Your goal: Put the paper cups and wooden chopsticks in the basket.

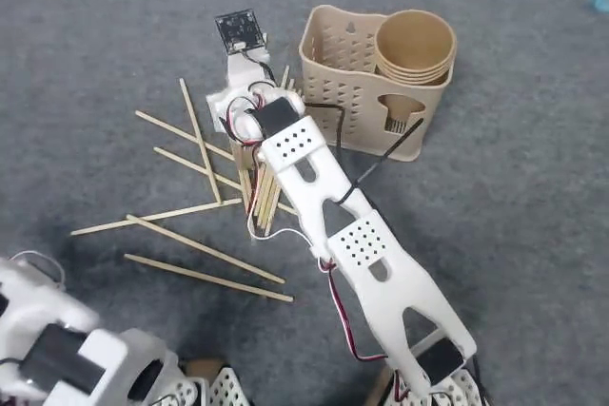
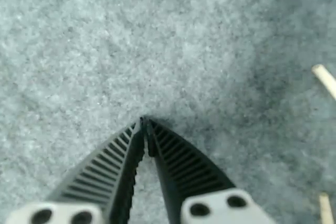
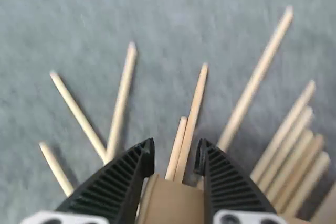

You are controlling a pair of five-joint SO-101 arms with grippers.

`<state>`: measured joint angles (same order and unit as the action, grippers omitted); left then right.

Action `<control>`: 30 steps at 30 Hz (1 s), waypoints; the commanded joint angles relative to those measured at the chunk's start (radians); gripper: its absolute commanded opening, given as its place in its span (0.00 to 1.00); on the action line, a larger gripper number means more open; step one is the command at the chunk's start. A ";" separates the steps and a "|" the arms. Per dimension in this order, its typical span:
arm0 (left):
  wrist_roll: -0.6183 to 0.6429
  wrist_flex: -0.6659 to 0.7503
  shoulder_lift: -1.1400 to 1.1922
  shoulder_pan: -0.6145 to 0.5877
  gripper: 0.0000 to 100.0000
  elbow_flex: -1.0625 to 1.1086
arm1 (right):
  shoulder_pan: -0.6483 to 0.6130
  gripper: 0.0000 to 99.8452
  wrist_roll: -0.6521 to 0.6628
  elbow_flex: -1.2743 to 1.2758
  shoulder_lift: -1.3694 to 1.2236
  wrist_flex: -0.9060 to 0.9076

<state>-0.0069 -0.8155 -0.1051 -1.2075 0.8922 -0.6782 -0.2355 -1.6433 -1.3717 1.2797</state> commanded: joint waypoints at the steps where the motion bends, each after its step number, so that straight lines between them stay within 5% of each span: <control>1: 0.014 -0.008 0.002 -0.005 0.01 -0.038 | -0.007 0.14 0.021 -0.040 0.157 0.157; 12: 0.014 -0.008 0.002 -0.006 0.01 -0.038 | -0.054 0.14 0.101 -0.040 0.392 0.518; 26: 0.012 -0.008 0.003 -0.006 0.01 -0.038 | 0.001 0.14 0.359 -0.020 0.704 0.527; 30: 0.012 -0.008 0.003 -0.006 0.01 -0.038 | 0.013 0.14 0.394 0.180 0.839 0.526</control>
<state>-0.0054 -0.8155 -0.1036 -1.2075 0.8922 -0.6797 0.1235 -1.5896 -0.6935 1.7568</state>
